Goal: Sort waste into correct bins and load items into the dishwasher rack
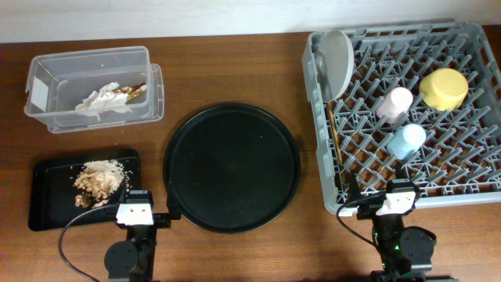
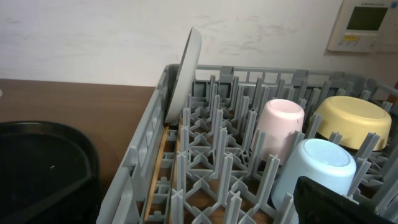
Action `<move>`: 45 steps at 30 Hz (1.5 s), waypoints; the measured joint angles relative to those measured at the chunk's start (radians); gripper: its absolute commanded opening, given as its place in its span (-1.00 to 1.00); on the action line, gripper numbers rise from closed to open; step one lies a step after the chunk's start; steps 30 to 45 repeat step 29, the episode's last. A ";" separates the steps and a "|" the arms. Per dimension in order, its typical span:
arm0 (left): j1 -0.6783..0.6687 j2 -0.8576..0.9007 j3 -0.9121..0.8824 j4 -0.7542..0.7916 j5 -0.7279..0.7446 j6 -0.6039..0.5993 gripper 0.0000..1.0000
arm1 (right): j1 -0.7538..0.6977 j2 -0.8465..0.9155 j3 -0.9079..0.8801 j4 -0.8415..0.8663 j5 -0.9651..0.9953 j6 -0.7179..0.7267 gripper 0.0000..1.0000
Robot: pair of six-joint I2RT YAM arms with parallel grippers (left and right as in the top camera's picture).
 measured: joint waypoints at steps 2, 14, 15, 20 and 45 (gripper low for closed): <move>0.000 0.000 0.000 0.000 0.000 0.000 0.98 | 0.000 0.000 0.000 0.000 0.000 0.000 0.97; 0.000 0.000 0.000 0.000 0.000 0.000 0.98 | 0.000 0.000 0.000 0.000 0.000 0.000 0.97; 0.000 0.000 0.000 0.000 0.000 0.000 0.98 | 0.000 0.000 0.000 0.000 0.000 0.000 0.97; 0.000 0.000 0.000 0.000 0.000 0.000 0.98 | 0.000 0.000 0.000 0.000 0.000 0.000 0.97; 0.000 0.000 0.000 0.000 0.000 0.000 0.98 | 0.000 0.000 0.000 0.000 0.000 0.000 0.97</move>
